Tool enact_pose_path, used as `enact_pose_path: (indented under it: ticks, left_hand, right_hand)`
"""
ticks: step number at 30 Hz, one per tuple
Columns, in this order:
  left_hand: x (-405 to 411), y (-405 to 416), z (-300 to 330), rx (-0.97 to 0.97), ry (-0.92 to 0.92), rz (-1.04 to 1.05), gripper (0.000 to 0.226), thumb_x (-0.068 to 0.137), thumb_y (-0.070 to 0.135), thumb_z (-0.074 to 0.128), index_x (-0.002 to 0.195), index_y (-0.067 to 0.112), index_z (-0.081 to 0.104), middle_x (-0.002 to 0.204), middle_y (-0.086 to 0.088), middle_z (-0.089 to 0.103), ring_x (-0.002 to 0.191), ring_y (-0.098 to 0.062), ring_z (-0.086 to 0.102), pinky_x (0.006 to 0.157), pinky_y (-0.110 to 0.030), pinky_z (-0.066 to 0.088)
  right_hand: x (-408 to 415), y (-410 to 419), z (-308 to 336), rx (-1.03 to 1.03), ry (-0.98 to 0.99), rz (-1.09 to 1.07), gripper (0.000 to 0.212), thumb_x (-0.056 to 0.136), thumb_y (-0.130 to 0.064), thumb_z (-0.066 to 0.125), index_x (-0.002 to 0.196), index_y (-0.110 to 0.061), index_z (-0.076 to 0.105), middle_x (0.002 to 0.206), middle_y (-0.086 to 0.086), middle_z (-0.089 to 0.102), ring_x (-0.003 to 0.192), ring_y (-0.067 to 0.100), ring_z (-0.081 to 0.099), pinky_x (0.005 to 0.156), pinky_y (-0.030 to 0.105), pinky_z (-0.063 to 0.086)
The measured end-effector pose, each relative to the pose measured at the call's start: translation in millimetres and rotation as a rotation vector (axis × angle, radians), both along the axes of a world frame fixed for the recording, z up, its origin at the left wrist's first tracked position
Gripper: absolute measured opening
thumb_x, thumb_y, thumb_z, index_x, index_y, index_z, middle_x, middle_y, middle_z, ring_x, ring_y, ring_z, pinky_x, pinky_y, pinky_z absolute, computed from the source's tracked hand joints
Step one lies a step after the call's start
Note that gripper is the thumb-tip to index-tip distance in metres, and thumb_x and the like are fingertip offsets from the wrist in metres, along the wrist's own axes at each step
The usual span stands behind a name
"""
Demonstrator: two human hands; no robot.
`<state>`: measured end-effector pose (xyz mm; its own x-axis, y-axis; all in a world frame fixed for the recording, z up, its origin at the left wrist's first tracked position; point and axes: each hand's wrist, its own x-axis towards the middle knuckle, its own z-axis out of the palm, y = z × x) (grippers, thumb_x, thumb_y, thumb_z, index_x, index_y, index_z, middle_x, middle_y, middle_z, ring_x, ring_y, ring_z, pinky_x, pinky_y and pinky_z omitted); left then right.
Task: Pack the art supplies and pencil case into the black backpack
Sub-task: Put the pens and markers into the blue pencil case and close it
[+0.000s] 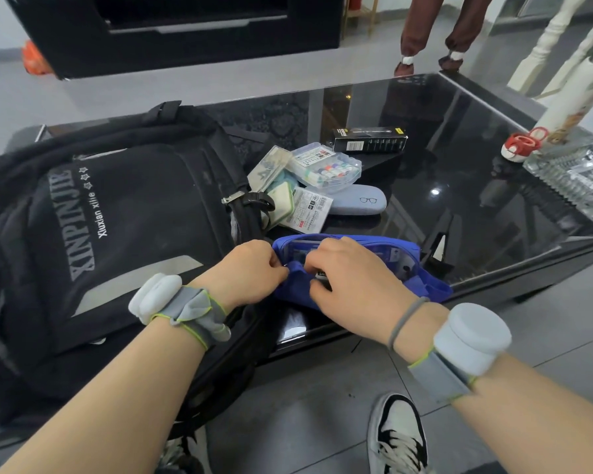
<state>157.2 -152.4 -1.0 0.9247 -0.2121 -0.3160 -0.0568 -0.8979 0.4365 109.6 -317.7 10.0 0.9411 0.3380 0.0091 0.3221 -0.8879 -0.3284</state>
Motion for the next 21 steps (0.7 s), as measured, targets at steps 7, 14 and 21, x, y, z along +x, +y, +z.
enact_pose_path:
  ticks: [7, 14, 21]
  left_hand:
    - [3, -1, 10, -0.096, 0.077, 0.094, 0.031, 0.099, 0.017, 0.045, 0.095, -0.003, 0.069, 0.088, -0.013, 0.063, 0.087, -0.030, 0.058, 0.064, -0.030, 0.038]
    - [0, -5, 25, -0.637, 0.227, 0.229, 0.029, 0.096, 0.008, 0.044, 0.069, 0.013, 0.053, 0.075, -0.002, 0.056, 0.078, -0.018, 0.046, 0.076, -0.032, 0.047]
    - [-6, -7, 48, -0.872, 0.107, 0.160, 0.016, 0.081, 0.026, 0.055, 0.075, 0.011, 0.058, 0.081, -0.008, 0.046, 0.081, -0.019, 0.041, 0.078, -0.042, 0.037]
  right_hand:
    - [1, 0, 3, 0.015, -0.018, -0.021, 0.016, 0.080, -0.009, 0.051, 0.092, -0.019, 0.048, 0.095, 0.001, 0.060, 0.086, 0.023, 0.044, 0.078, 0.039, 0.042]
    - [3, 10, 8, 0.251, -0.052, -0.054, 0.021, 0.077, -0.029, 0.059, 0.095, -0.020, 0.057, 0.092, -0.003, 0.061, 0.092, 0.024, 0.050, 0.081, 0.038, 0.044]
    - [2, 7, 17, 0.456, -0.329, -0.200, 0.018, 0.085, -0.038, 0.063, 0.085, -0.020, 0.058, 0.078, -0.008, 0.061, 0.076, 0.014, 0.056, 0.070, 0.037, 0.047]
